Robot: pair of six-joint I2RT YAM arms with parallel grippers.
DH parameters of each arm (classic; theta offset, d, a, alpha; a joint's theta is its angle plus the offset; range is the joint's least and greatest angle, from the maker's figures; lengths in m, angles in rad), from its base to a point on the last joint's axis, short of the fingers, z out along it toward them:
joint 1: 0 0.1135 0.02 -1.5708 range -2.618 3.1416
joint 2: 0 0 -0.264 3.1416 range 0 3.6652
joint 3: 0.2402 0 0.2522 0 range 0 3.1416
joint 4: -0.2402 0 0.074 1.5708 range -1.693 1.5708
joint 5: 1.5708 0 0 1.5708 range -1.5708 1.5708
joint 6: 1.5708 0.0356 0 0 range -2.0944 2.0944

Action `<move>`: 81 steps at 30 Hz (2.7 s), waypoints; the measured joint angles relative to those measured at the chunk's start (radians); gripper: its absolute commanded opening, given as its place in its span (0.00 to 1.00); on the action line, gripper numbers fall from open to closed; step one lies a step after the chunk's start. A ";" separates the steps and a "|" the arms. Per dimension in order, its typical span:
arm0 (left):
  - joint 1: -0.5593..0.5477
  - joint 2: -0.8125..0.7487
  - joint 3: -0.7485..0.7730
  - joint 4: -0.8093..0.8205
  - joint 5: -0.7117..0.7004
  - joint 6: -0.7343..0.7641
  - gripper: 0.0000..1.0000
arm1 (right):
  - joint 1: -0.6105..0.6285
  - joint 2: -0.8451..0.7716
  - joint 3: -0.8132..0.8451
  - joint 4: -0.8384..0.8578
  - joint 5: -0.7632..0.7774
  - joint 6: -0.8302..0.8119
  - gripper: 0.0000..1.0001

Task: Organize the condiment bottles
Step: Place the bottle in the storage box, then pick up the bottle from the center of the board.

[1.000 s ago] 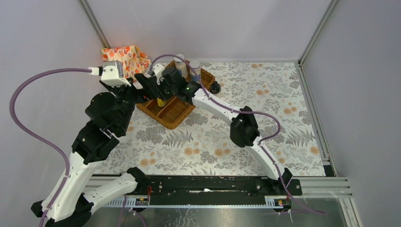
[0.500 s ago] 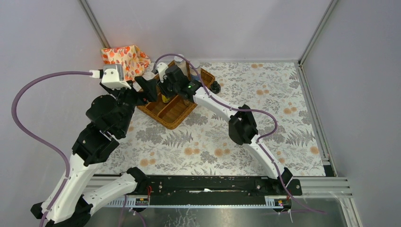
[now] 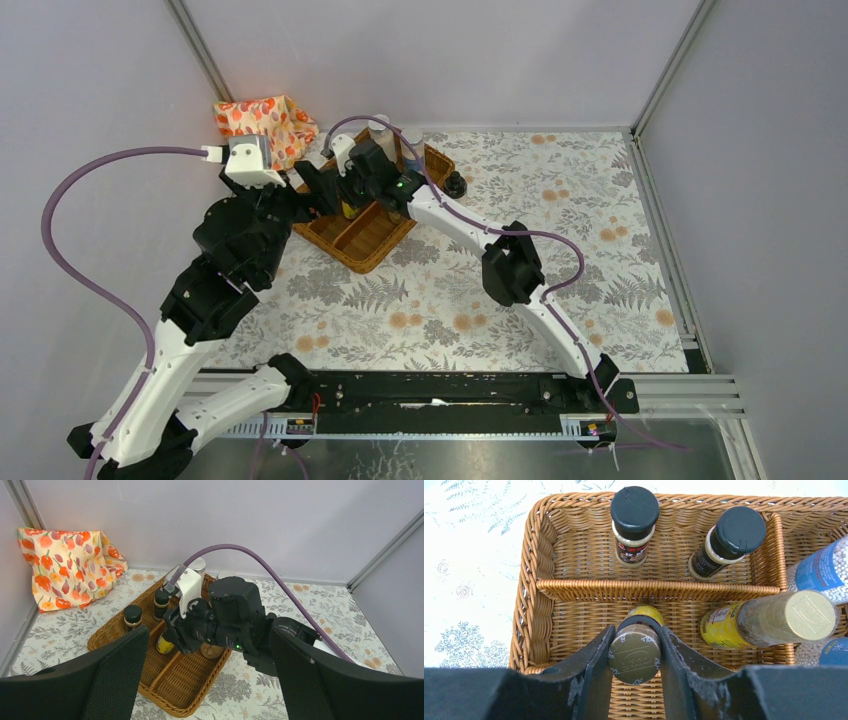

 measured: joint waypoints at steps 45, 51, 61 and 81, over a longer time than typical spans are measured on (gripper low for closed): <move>0.000 0.007 -0.016 0.045 0.092 -0.059 0.99 | -0.183 -0.514 -0.408 0.114 0.460 0.085 0.83; -0.002 0.203 -0.084 0.132 0.169 -0.094 0.99 | -0.346 -0.751 -0.624 0.132 0.605 0.154 0.84; -0.032 0.645 -0.004 0.240 0.201 -0.054 0.99 | -0.507 -0.858 -0.818 0.140 0.674 0.232 0.84; -0.034 1.083 0.219 0.348 0.309 0.067 0.99 | -0.629 -0.851 -0.836 0.151 0.568 0.283 0.85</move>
